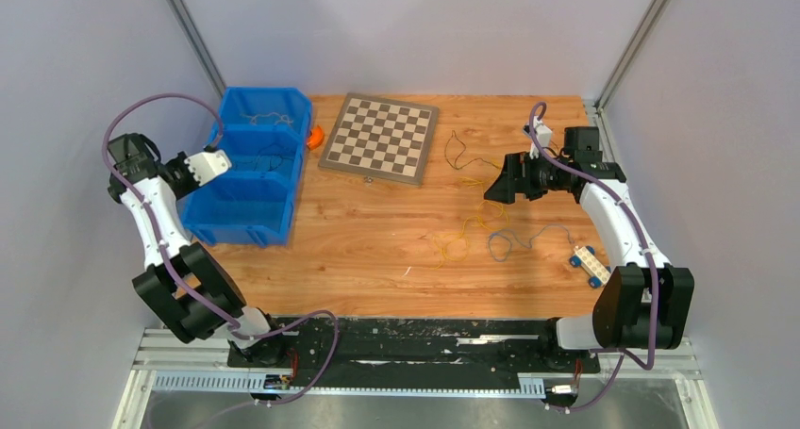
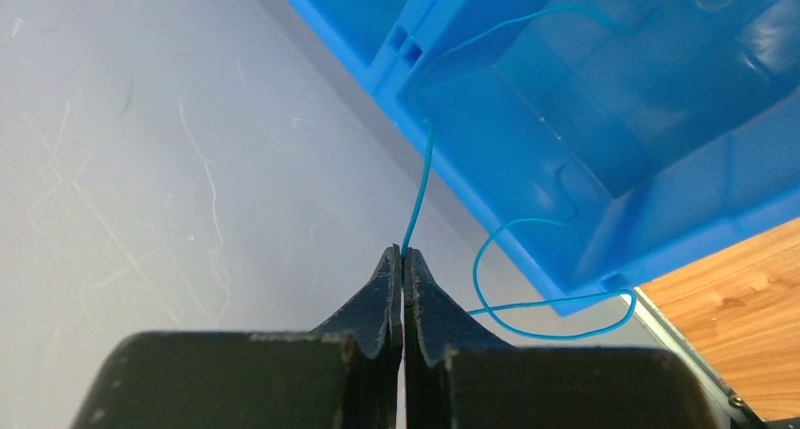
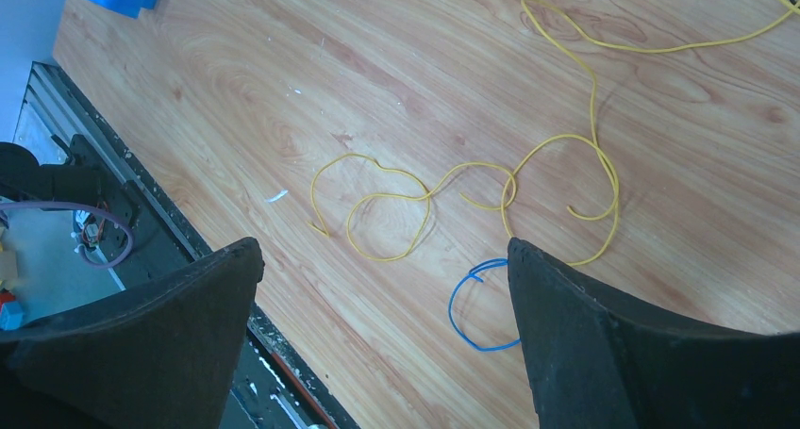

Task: Untangle the cables

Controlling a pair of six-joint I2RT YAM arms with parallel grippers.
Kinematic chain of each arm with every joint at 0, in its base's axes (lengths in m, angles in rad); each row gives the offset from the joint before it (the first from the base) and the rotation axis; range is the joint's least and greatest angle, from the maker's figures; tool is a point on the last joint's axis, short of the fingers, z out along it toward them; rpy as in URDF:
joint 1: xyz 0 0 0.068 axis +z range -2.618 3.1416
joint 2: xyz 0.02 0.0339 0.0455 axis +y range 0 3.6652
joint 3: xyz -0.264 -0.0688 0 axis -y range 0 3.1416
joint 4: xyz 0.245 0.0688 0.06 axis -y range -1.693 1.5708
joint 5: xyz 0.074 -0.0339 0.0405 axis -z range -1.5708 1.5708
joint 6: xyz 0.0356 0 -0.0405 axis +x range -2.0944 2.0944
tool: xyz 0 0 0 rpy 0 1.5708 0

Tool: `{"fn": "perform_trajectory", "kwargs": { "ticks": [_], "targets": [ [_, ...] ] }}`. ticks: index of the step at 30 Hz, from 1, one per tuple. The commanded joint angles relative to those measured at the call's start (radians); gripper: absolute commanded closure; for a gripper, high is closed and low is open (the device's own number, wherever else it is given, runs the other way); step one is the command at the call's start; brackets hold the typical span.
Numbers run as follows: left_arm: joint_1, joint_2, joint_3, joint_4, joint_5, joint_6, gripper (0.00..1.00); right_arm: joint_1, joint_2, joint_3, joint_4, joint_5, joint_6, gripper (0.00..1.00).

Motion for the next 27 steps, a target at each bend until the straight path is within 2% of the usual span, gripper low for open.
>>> {"fn": "perform_trajectory", "kwargs": {
  "ticks": [1, 4, 6, 9, 12, 14, 15, 16, 17, 19, 20, 22, 23, 25, 27],
  "targets": [
    [0.004, 0.0, 0.03, 0.063, -0.014, -0.044, 1.0, -0.003, -0.017, 0.001, 0.033, -0.018, 0.012, 0.0],
    [-0.02, -0.017, 0.027, -0.074, 0.069, 0.006, 1.0, -0.003, -0.011, 0.003, 0.033, -0.022, 0.014, 0.0],
    [-0.067, -0.033, -0.014, -0.107, 0.099, -0.013, 1.0, -0.004, -0.009, 0.003, 0.034, -0.023, 0.014, 0.0],
    [-0.156, -0.035, -0.066, -0.113, 0.107, -0.056, 1.0, -0.003, -0.014, 0.003, 0.032, -0.017, 0.011, 0.0],
    [-0.196, -0.013, -0.103, -0.077, 0.101, -0.119, 1.0, -0.004, -0.028, 0.0, 0.027, -0.008, 0.008, 0.0],
    [-0.202, 0.012, -0.068, -0.095, 0.103, -0.147, 0.87, -0.006, -0.037, 0.0, 0.02, -0.006, -0.003, 0.0],
    [-0.201, 0.022, -0.04, -0.167, 0.114, -0.147, 0.75, -0.006, -0.04, 0.003, 0.011, -0.007, -0.015, 0.0],
    [-0.199, 0.04, 0.018, -0.213, 0.125, -0.132, 0.67, -0.007, -0.041, 0.01, -0.004, -0.007, -0.031, 0.0],
    [-0.191, 0.045, 0.05, -0.295, 0.161, -0.125, 0.52, -0.008, -0.038, 0.022, -0.03, -0.005, -0.052, 0.0],
    [-0.179, 0.05, 0.131, -0.377, 0.23, -0.132, 0.37, -0.009, -0.025, 0.052, -0.089, 0.008, -0.1, 0.0],
    [-0.178, 0.042, 0.17, -0.396, 0.253, -0.135, 0.34, -0.009, -0.021, 0.067, -0.122, 0.014, -0.132, 0.0],
    [-0.178, 0.016, 0.203, -0.424, 0.325, -0.159, 0.21, -0.009, -0.014, 0.096, -0.195, 0.037, -0.199, 0.0],
    [-0.185, 0.005, 0.206, -0.407, 0.367, -0.199, 0.1, -0.009, -0.016, 0.106, -0.225, 0.058, -0.231, 0.0],
    [-0.202, -0.031, 0.189, -0.352, 0.412, -0.27, 0.01, -0.01, -0.023, 0.117, -0.278, 0.111, -0.286, 0.0],
    [-0.228, -0.059, 0.174, -0.304, 0.438, -0.336, 0.0, -0.01, -0.031, 0.12, -0.338, 0.167, -0.346, 0.0]
  ]
}}
